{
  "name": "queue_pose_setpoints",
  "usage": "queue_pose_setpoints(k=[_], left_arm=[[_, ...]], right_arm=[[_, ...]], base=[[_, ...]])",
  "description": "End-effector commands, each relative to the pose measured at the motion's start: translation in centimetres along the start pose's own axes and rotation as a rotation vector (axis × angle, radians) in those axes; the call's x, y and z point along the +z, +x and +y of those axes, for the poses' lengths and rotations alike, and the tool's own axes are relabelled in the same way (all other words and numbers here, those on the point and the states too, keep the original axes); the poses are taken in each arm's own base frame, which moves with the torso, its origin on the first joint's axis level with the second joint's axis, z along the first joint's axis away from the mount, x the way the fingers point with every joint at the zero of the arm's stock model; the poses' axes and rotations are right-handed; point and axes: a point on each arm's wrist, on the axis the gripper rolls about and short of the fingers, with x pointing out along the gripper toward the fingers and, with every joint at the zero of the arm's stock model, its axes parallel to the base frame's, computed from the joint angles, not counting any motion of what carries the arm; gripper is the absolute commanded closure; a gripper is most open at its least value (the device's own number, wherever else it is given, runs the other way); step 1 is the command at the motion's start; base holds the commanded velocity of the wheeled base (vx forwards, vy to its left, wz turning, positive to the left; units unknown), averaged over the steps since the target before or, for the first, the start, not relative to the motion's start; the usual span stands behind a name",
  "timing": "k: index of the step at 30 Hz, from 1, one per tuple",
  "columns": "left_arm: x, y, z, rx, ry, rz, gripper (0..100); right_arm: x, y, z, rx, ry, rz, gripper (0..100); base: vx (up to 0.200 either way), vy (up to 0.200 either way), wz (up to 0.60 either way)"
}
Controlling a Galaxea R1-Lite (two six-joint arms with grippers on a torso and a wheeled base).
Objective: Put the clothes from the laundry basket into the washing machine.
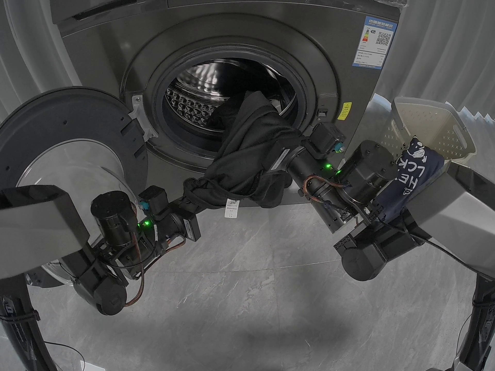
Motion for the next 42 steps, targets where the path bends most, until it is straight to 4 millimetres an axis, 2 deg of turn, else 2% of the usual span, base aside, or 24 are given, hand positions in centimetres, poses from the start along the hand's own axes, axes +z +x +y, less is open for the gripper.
queue_pose_setpoints(k=[1,2,5,7,9,11,14,23,28,29,35,42], left_arm=[[-1.4,0.3,0.2,0.006,-0.005,0.040,100],[-1.5,0.2,0.2,0.005,-0.010,0.048,0],[-1.7,0.0,0.2,0.005,-0.012,0.059,0],[-3.6,-1.5,-0.1,-0.003,-0.012,0.155,0],[-3.9,-1.9,-0.2,-0.011,-0.014,0.179,0],[-5.1,-3.5,-0.9,-0.054,-0.010,0.261,0],[-6.1,-4.9,-1.3,-0.115,0.015,0.327,0],[-6.0,-5.4,-2.1,-0.186,0.051,0.332,0],[-5.4,-4.4,-2.3,-0.190,0.060,0.286,0],[-4.4,-3.4,-2.4,-0.190,0.059,0.225,0],[-0.7,-0.5,-2.4,-0.182,0.064,0.033,0],[-0.2,0.6,-3.6,-0.217,0.047,-0.005,0]], right_arm=[[0.1,0.1,0.1,0.003,0.004,-0.006,100],[0.1,0.1,0.1,0.003,0.002,-0.006,100],[0.1,0.1,0.1,0.003,0.002,-0.006,100],[0.1,0.1,0.1,0.002,0.003,-0.008,100],[0.0,0.0,0.1,0.002,0.004,-0.003,100],[-0.3,-0.1,0.3,0.007,0.009,0.003,100],[-0.3,0.0,0.5,0.010,0.015,-0.001,100],[-0.3,0.0,0.4,0.000,0.016,-0.001,100],[-0.4,-0.1,0.5,-0.008,0.016,-0.001,100],[-0.4,-0.1,0.5,-0.009,0.016,0.000,100],[-1.0,-0.2,0.4,-0.010,0.016,0.017,100],[-1.1,-0.3,0.5,-0.009,0.017,0.021,100]], base=[[0.000,0.000,0.00],[0.000,0.000,0.00],[0.000,0.000,0.00],[0.000,0.000,0.00],[0.000,0.000,0.00],[0.000,0.000,0.00],[0.000,0.000,0.00],[0.000,0.000,0.00],[0.000,0.000,0.00],[0.000,0.000,0.00],[0.000,0.000,0.00],[0.000,0.000,0.00]])
